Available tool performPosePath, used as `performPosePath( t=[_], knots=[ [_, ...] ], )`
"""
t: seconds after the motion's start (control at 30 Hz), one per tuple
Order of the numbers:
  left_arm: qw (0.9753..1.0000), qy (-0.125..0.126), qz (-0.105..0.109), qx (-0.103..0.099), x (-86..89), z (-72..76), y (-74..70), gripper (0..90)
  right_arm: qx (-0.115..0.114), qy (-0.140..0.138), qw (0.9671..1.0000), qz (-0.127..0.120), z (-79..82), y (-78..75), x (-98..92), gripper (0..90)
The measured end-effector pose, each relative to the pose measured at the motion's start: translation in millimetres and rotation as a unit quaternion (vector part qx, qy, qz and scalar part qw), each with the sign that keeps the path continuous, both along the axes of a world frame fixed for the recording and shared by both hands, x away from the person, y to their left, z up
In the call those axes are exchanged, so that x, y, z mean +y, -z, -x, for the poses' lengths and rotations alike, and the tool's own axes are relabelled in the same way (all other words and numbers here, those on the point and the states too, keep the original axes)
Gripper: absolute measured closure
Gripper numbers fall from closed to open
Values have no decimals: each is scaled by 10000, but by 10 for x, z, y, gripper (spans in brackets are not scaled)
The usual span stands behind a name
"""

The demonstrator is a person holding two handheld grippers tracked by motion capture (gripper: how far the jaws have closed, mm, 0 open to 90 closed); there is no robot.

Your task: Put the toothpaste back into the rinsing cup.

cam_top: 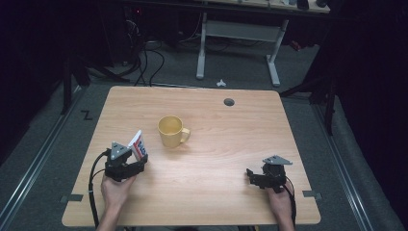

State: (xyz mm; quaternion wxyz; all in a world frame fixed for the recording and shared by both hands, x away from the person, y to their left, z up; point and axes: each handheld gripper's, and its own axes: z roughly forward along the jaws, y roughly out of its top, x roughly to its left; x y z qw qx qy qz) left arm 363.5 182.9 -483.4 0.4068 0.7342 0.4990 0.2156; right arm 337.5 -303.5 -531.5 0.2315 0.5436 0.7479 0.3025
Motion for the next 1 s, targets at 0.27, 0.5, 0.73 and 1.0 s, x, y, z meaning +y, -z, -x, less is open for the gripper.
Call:
performPosePath(
  t=[0.27, 0.5, 0.73, 1.0],
  knots=[
    [9999, -96, -82, -70, -44, -92, -78, 370, -3, -3, 10000, 5, 1, 0, -1, 143],
    [9998, -153, -71, -72, -50, -150, -117, 372, -4, -4, 10000, 7, 2, 0, -2, 143],
    [9998, -105, -108, -114, -78, -186, -147, 446, -2, -2, 10000, 5, 2, 0, -1, 144],
    [9999, -94, -80, -94, -75, -200, -141, 530, -3, -4, 10000, 5, 2, 0, -2, 143]
  ],
)
